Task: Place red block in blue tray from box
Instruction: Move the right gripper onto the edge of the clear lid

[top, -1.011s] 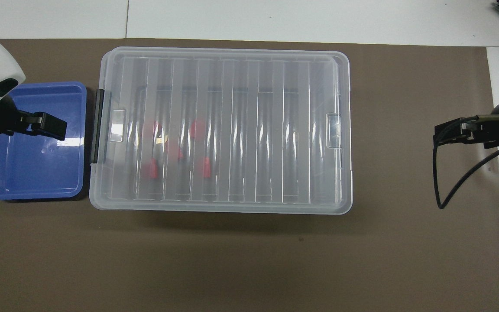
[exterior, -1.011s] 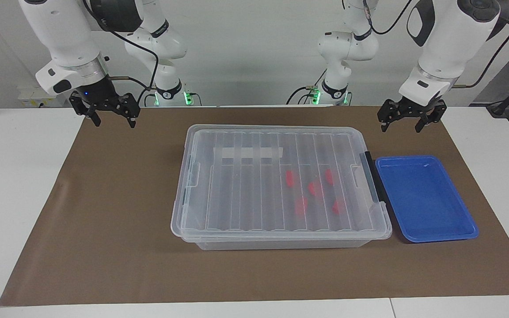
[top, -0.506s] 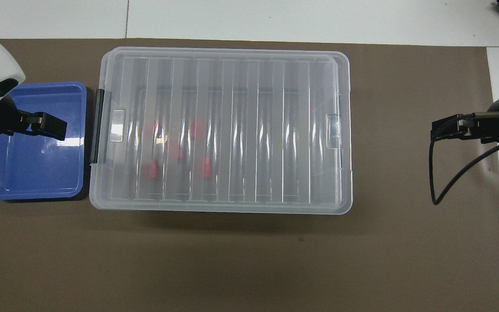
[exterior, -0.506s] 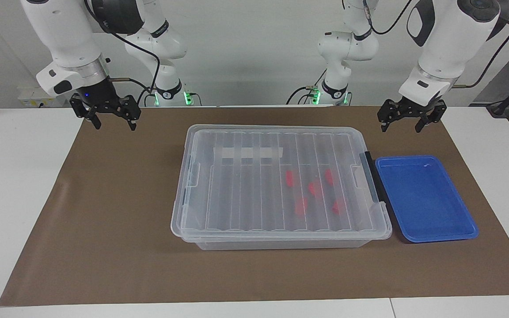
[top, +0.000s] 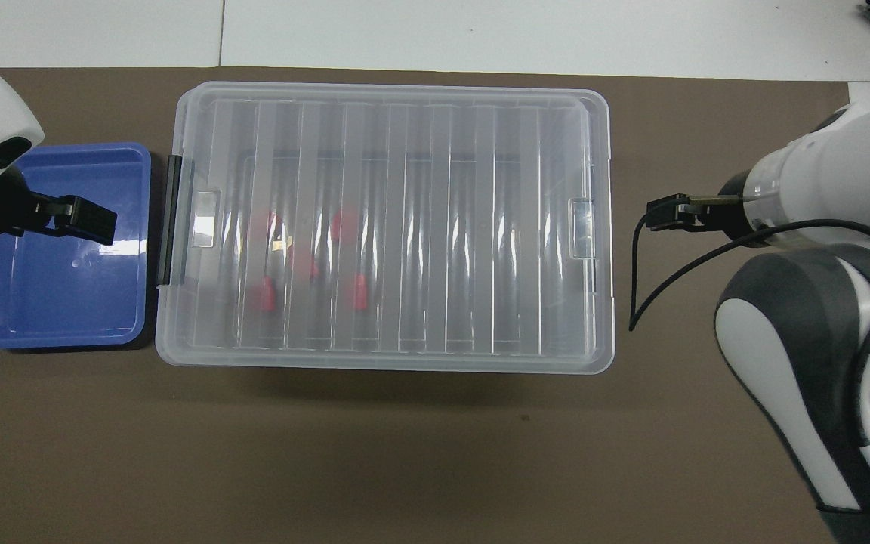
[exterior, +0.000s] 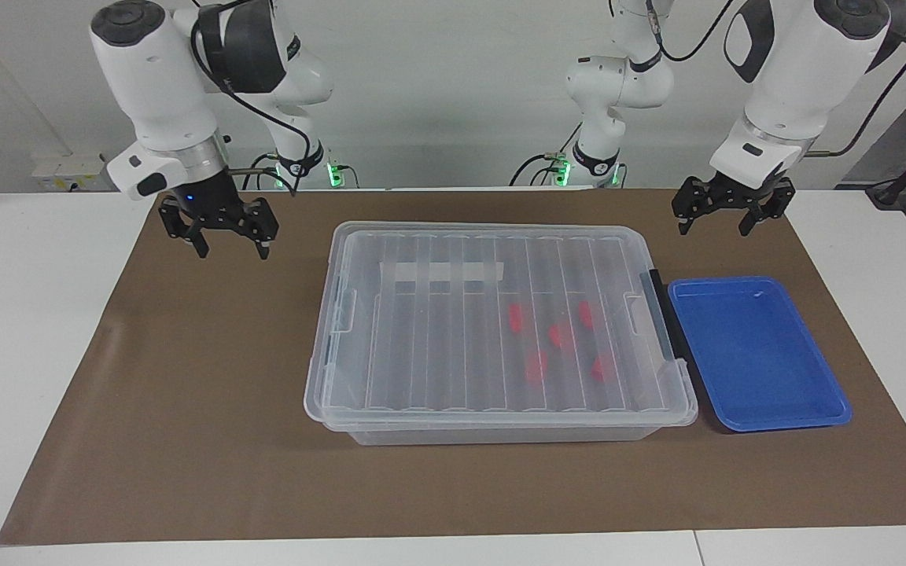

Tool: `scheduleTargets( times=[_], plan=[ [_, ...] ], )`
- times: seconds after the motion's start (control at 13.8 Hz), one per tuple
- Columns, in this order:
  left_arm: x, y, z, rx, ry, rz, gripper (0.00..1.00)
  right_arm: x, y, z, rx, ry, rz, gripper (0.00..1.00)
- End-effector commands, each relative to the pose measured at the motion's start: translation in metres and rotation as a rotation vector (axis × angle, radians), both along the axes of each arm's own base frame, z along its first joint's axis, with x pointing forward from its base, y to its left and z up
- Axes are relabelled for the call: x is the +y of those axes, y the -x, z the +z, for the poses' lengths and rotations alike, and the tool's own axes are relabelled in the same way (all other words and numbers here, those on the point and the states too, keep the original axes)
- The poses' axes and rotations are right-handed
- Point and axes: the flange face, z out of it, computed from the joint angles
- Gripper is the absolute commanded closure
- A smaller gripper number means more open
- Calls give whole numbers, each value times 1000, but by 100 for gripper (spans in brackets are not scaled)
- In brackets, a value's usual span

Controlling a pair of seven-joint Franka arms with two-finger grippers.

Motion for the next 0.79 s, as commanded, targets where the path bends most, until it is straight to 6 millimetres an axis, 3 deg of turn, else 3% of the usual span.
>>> scheduleTargets(
  times=[0.0,0.58,0.72],
  plan=[
    [3,4,3,-13,18,5,0,19,-4,-20,-6,-10,0,1],
    [4,4,4,-17,18,10,0,37,-24,-68,-1,-22,2,1],
    [17,2,4,-18,18,31,0,37,-25,-76,11,-20,2,1]
  ],
)
